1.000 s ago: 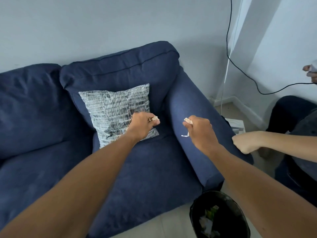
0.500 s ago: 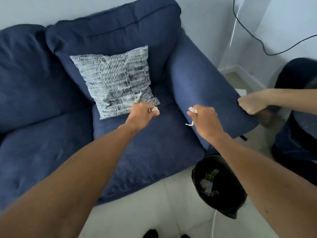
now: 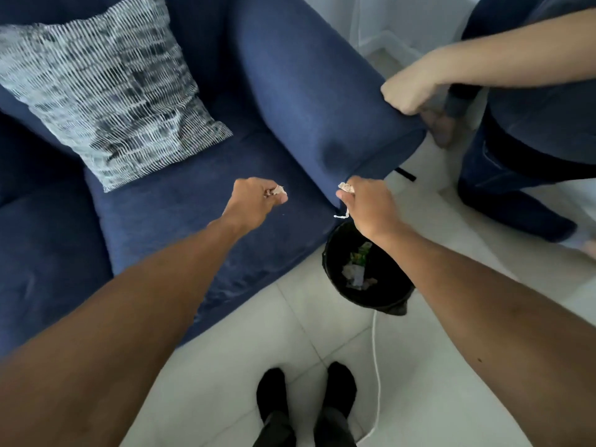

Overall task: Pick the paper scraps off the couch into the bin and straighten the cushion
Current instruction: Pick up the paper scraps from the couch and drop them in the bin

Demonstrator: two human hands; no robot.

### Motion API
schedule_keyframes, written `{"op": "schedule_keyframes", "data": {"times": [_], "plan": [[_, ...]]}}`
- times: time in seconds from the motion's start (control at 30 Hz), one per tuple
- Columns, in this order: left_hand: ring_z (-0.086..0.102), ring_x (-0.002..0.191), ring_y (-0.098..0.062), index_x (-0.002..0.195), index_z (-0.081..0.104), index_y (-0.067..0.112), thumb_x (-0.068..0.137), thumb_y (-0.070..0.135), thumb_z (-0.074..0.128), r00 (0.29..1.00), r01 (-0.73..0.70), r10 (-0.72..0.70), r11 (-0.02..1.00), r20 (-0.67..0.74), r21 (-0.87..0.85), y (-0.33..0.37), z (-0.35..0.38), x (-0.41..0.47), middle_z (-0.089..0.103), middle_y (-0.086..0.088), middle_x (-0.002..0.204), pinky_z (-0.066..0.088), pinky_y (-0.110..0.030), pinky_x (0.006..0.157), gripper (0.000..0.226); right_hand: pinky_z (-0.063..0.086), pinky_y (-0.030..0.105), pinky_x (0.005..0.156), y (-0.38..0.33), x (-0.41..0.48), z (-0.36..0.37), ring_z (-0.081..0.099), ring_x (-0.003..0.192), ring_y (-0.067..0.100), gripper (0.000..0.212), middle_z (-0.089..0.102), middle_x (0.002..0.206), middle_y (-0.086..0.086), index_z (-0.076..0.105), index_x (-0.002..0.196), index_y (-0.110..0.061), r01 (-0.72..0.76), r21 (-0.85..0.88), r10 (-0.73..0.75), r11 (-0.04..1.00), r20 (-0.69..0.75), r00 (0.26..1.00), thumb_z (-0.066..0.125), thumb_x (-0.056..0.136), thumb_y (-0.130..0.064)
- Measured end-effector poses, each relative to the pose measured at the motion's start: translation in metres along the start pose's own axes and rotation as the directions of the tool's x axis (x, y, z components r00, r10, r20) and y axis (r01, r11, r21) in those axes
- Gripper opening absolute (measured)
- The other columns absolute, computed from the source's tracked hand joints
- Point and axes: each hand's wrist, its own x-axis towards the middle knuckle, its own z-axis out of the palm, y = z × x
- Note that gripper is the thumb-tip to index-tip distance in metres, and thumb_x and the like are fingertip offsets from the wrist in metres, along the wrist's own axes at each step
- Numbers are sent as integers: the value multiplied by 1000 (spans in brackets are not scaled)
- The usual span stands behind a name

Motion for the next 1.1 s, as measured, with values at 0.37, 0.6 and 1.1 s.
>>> {"op": "schedule_keyframes", "data": {"times": [0.37, 0.6, 1.1], "plan": [[58, 68, -13, 83, 74, 9, 93, 23, 69, 981, -59, 47, 996, 186, 60, 22, 119, 8, 73, -15, 89, 56, -34, 71, 18, 36, 32, 64, 108, -52, 20, 64, 83, 40, 30, 68, 91, 20, 64, 100, -5, -151, -2, 151, 989, -31, 988, 58, 98, -34], [65, 77, -17, 96, 76, 7, 91, 26, 72, 965, -84, 56, 991, 255, 101, 22, 172, 5, 73, -13, 91, 54, -31, 72, 21, 43, 34, 67, 151, -74, 38, 62, 83, 38, 28, 61, 86, 15, 63, 103, -2, -189, 13, 189, 982, -4, 982, 60, 98, -29], [69, 87, -22, 98, 76, 6, 91, 27, 72, 963, -52, 22, 993, 268, 105, 21, 190, 15, 73, -13, 96, 54, -29, 77, 22, 53, 45, 83, 170, -69, 49, 64, 107, 38, 64, 70, 114, 10, 44, 143, -20, -231, -82, 236, 970, 54, 970, 55, 93, -58]]}}
